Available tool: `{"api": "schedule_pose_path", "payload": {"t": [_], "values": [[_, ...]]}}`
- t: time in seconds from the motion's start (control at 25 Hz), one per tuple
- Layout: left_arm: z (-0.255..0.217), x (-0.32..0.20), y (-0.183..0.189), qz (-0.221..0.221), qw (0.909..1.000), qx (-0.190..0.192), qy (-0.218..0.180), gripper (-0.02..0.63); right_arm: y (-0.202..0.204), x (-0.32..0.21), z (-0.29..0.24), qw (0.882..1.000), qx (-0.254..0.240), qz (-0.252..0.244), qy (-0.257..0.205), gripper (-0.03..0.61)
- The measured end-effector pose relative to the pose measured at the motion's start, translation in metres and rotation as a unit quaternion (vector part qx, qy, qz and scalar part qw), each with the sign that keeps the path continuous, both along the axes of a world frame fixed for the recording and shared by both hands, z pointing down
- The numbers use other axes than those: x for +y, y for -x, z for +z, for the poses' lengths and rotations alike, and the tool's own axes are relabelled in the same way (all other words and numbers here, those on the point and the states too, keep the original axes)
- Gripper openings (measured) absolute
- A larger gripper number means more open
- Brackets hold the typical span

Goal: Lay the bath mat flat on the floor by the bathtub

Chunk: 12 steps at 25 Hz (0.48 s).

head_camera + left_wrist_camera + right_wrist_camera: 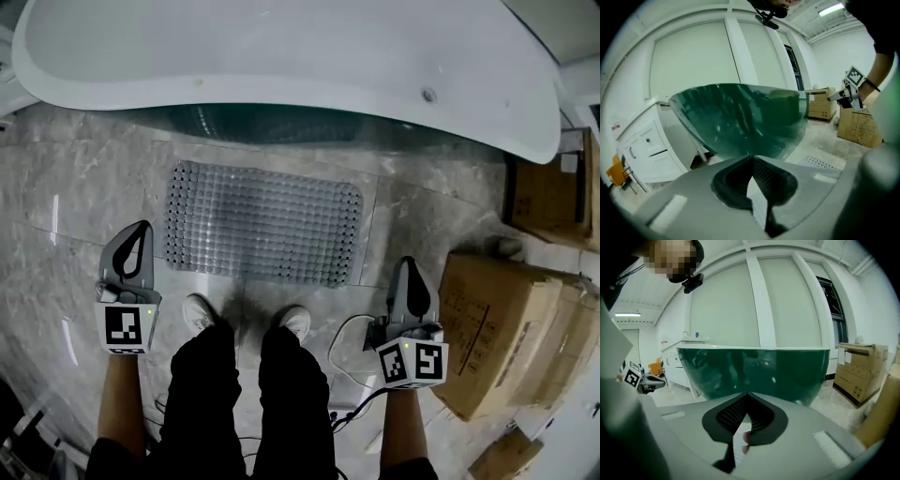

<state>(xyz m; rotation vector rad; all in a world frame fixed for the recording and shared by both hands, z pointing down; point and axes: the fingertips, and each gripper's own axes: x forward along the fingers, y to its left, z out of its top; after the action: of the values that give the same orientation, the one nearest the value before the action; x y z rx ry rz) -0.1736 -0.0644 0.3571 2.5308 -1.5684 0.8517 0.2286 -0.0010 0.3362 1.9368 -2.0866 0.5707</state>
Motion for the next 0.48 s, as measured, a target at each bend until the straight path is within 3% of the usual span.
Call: {"api": "schedule_pose_path", "payload": {"t": [0.16,0.32,0.48], "values": [[-0.046,0.005,0.006,-0.020,0.9994,-0.005,0.028,0.001,0.003,-0.002,-0.050,1.000,0.002,-0.004,-0.007,0.025],[-0.091,0.003,0.000,-0.005,1.0000,0.004,0.006,0.002,0.003,-0.004,-0.097,1.000,0.004,-0.001,-0.018,0.026],[-0.133,0.001,0.012,-0.026,0.9995,0.020,0.003,0.002,-0.001,0.006,-0.133,0.999,-0.006,0.026,-0.018,0.026]]}}
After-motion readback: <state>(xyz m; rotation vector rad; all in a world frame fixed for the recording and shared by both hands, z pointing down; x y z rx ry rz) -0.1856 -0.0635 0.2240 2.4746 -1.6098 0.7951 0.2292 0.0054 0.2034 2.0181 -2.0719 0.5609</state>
